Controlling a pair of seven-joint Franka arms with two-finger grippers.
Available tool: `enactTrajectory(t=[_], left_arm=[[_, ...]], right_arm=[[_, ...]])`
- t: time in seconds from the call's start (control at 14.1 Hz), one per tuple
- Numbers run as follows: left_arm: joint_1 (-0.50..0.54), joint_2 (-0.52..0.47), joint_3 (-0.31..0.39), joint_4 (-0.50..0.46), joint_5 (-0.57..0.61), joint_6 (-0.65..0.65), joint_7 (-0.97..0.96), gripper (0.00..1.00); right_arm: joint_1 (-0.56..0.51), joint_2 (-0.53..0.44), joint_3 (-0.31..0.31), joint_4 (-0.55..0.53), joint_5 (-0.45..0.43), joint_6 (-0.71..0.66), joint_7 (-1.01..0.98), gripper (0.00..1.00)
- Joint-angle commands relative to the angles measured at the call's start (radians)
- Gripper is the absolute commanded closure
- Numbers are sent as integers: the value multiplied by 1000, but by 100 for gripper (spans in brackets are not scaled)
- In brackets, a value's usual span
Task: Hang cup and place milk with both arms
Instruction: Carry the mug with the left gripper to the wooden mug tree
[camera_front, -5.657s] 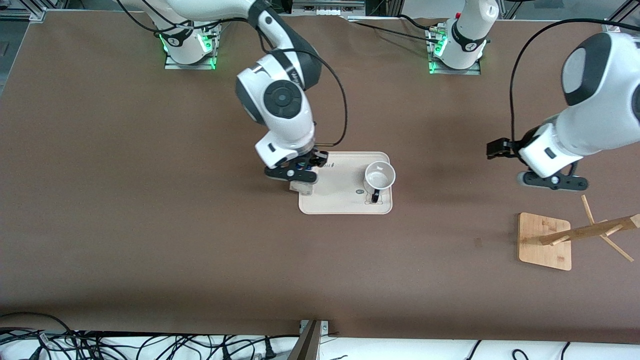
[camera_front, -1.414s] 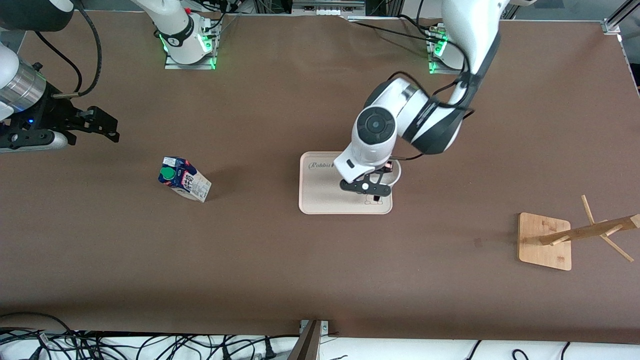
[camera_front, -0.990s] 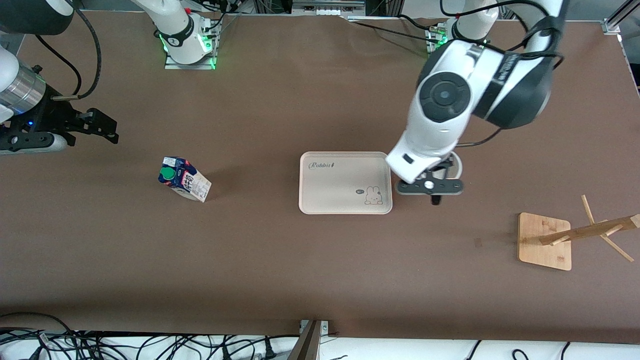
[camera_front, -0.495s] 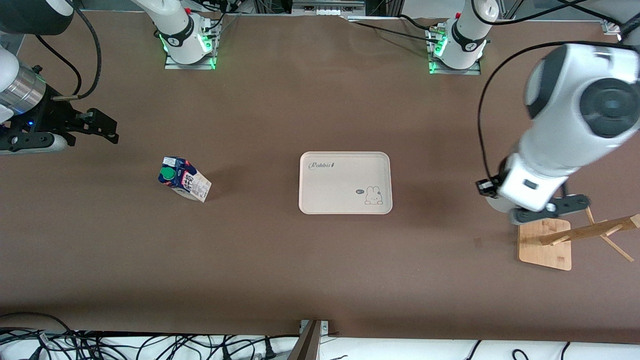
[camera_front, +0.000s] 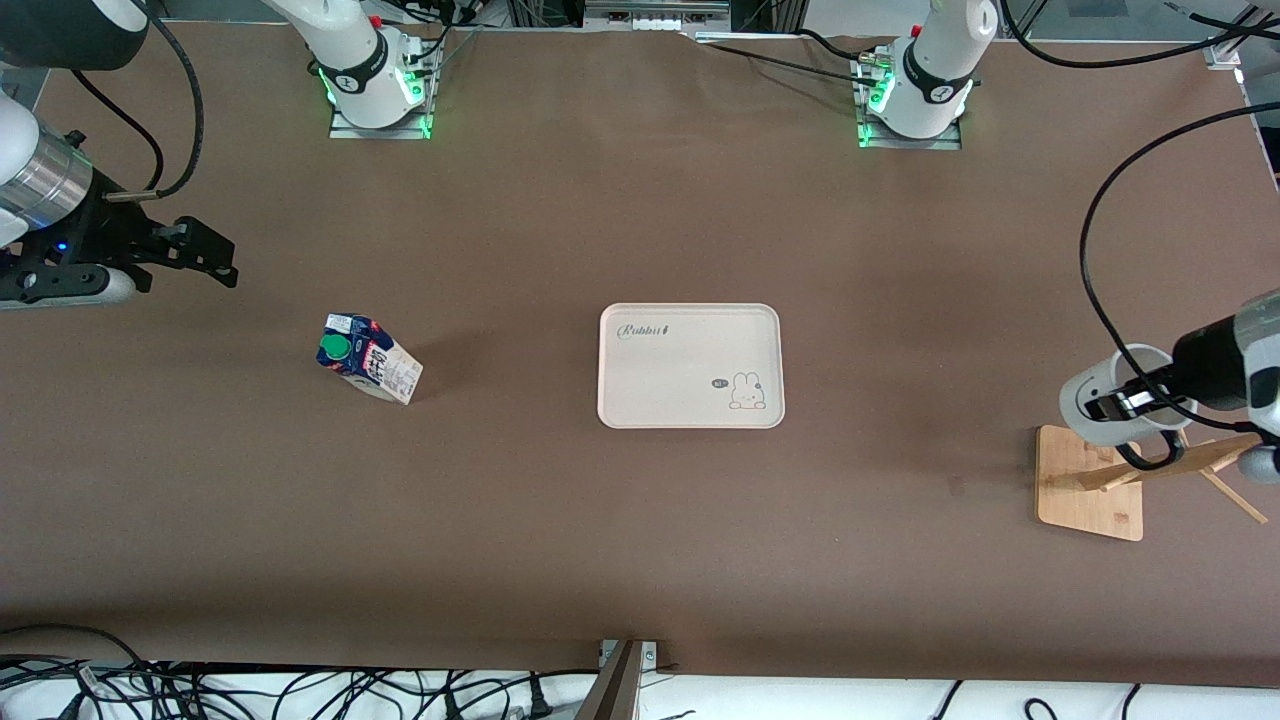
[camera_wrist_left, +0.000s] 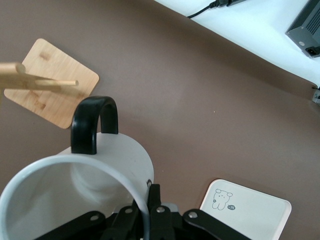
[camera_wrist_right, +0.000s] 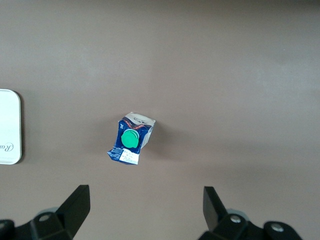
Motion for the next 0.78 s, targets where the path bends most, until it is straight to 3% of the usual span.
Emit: enactTrajectory(t=[0.0,0.14,0.71], left_arm=[[48,20,-12,13,-39,28,92,100],[83,33,-10,13,-96,39,118,100],[124,53,-10,13,-116,62,198,100]], right_arm=[[-3,1,5,13,-6,-12,1,0],[-3,1,5,13,-6,-12,1,0],[-3,1,5,13,-6,-12,1,0]])
